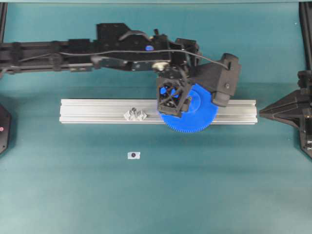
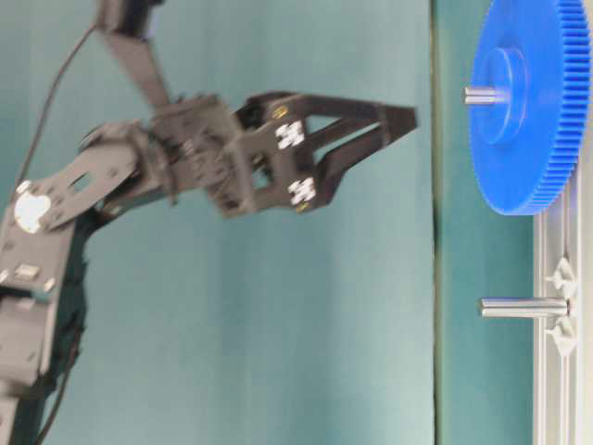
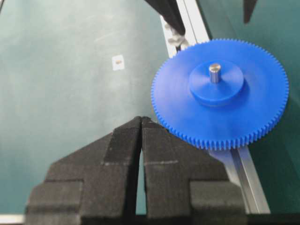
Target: Insert the large gear onto the shaft.
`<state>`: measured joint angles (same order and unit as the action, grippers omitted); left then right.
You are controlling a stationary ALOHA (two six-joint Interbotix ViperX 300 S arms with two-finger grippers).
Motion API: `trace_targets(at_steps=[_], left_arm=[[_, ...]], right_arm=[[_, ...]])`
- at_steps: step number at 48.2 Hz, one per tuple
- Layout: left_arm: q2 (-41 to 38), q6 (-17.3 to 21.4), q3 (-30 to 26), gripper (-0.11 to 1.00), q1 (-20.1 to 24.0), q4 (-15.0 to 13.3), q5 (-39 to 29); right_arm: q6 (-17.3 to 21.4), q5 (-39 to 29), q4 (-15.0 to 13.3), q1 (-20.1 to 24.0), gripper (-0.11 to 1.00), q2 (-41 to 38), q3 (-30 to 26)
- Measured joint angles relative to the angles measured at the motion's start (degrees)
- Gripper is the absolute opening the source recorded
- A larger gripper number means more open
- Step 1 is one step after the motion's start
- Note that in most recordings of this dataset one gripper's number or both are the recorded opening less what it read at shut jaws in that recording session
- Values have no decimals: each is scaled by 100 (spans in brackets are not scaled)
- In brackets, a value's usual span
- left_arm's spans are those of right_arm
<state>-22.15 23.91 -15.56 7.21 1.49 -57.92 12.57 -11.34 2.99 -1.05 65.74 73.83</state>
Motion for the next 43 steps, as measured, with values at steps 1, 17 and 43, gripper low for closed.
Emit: trace_targets(at_steps=[1,17,43], left_arm=[[44,-9,53,88,0,0,9],[817,-202,1011,88,0,-18,378],[2435,-826,2681,88,9,-18,976]], right_arm=[[0,-9,0,0,6,0,0],[0,-826,-202,-35,6,290,9],[0,-1529,-554,-923,6,492,-44]])
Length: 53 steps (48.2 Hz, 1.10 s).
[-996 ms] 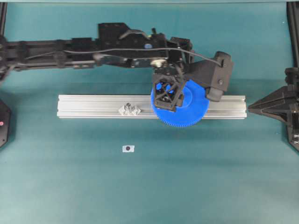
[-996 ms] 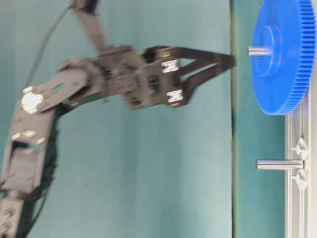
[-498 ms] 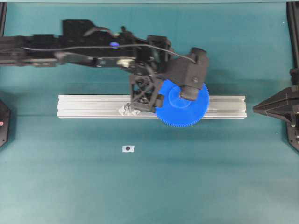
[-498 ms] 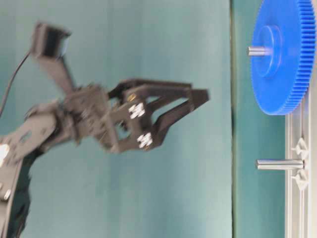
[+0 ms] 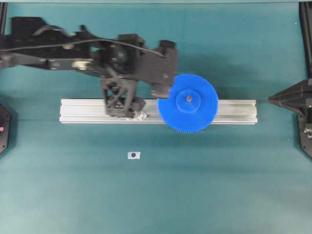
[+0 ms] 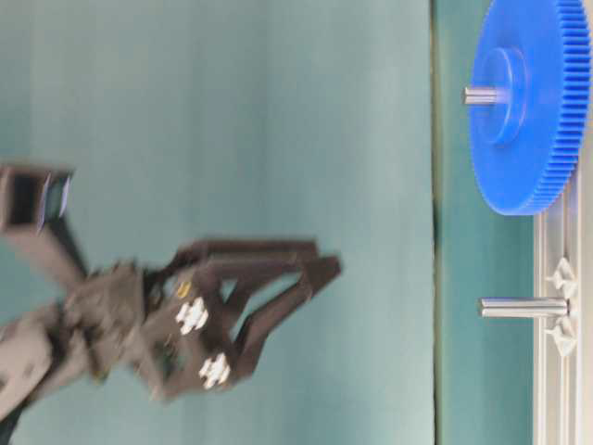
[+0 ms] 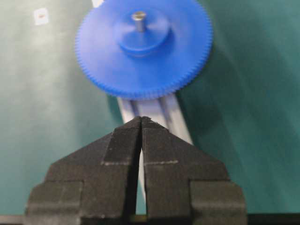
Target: Insert the large gear onto the shaft.
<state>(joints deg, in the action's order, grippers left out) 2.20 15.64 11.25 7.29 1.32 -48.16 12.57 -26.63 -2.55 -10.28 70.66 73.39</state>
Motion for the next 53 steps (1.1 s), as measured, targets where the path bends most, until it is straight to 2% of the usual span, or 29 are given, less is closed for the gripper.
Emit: trace_targets(at_steps=[18,25,31,39,53], left_arm=[[791,-132,791,88,-9,18,149],[1213,-431,1222,88,-9,0,694],[1670,-677,1767,88,-18,18,1415],[2276,-703,2505,88,-44,18,2065],[3129,-782,3524,88,-290,18,2619]], right_arm=[[0,-492,0,-123,6,211,0],[0,-527,-9,-123,6,334,0],[0,-598,-9,-132,6,404,0],[-9,-756,-9,-141,6,431,0],[0,-747,-9,-158,6,439,0]])
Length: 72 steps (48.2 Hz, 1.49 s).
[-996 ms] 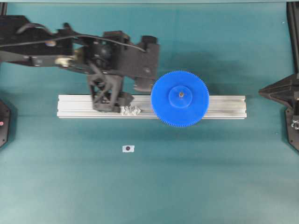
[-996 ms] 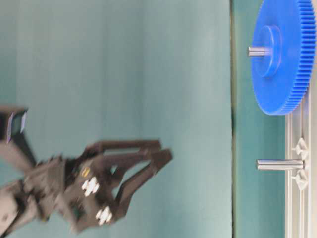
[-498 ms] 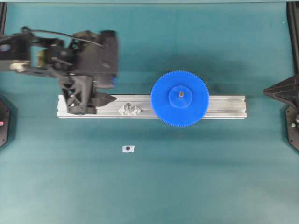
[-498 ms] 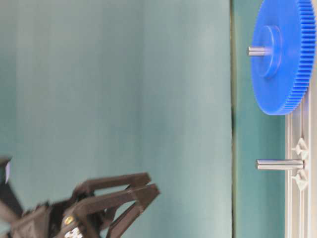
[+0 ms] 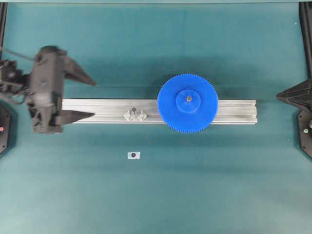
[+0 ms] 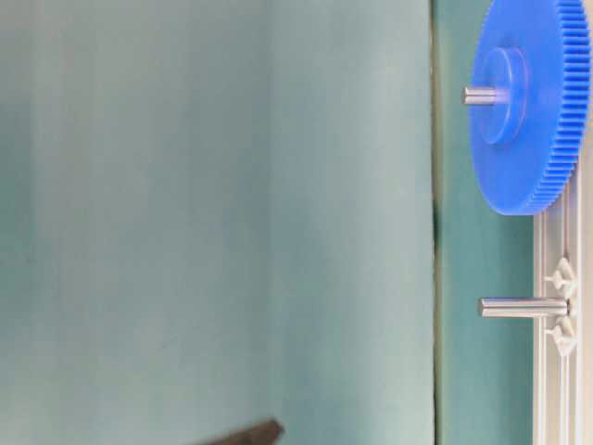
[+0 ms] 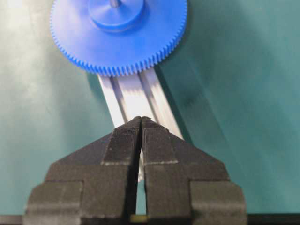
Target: Insert the large gear onto the shaft.
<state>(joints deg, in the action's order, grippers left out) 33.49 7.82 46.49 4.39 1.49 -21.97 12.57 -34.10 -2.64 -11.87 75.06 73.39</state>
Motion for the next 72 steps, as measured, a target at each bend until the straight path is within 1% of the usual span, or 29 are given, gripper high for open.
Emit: trace_targets(at_steps=[11,16,22,28,37,44,50,60,66,72], left_arm=[[545,-308,615,88,-105,-18,809],[694,-466,879,88,-246,0,1380],[773,-580,1134,88,-378,0,1916],[782,-589,1301,88,-378,-18,2224],[1028,-562,1652,88,-387,-18,2505],[1503,-562,1978,88,-378,-18,2795],[1819,-571,2109,85,-387,0,2751],[2083,-606,2259,76,-387,-18,2663],[2224,-633,2461,75,-387,0,2672],[2470,-765,2733,75,-396,-18,2804]], right_arm=[[0,9,0,9,6,123,0],[0,18,-9,0,6,167,35],[0,53,-9,9,6,176,114],[0,202,-9,9,6,176,132],[0,439,0,0,6,176,185],[-9,545,0,0,6,176,202],[0,571,-9,0,6,176,202],[0,571,-9,0,6,176,202],[0,571,-9,0,6,176,202],[0,571,-9,0,6,185,202]])
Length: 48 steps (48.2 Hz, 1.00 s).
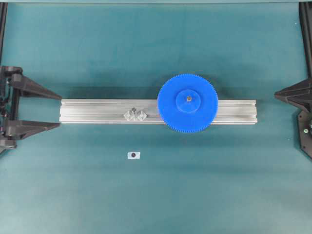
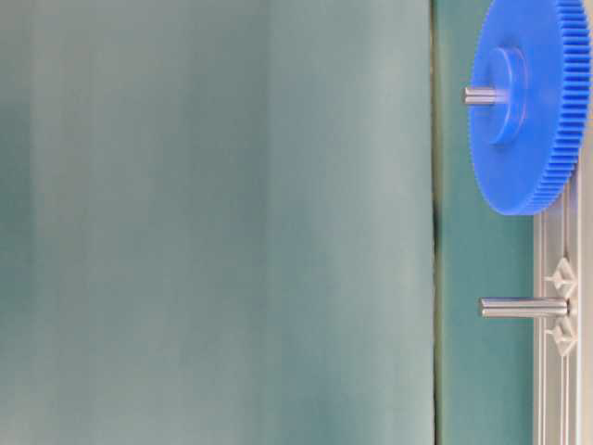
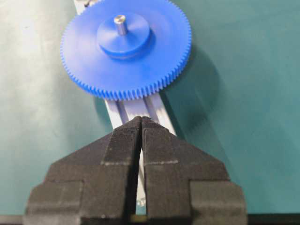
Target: Insert the large gear onto the shaft.
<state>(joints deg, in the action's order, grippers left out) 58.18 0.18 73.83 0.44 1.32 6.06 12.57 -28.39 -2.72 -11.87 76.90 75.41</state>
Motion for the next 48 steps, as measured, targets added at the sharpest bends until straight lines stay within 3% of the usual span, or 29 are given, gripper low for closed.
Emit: trace_targets(at_steps=[12,29,48], left_arm=[[606,-105,448,75,26,18,123],[580,-132,580,75,299,18,-624],[853,-202,738,75,299,0,-703]], right_arm=[[0,0,9,0,6,0,0],[0,0,9,0,6,0,0],[0,0,0,0,6,0,0]])
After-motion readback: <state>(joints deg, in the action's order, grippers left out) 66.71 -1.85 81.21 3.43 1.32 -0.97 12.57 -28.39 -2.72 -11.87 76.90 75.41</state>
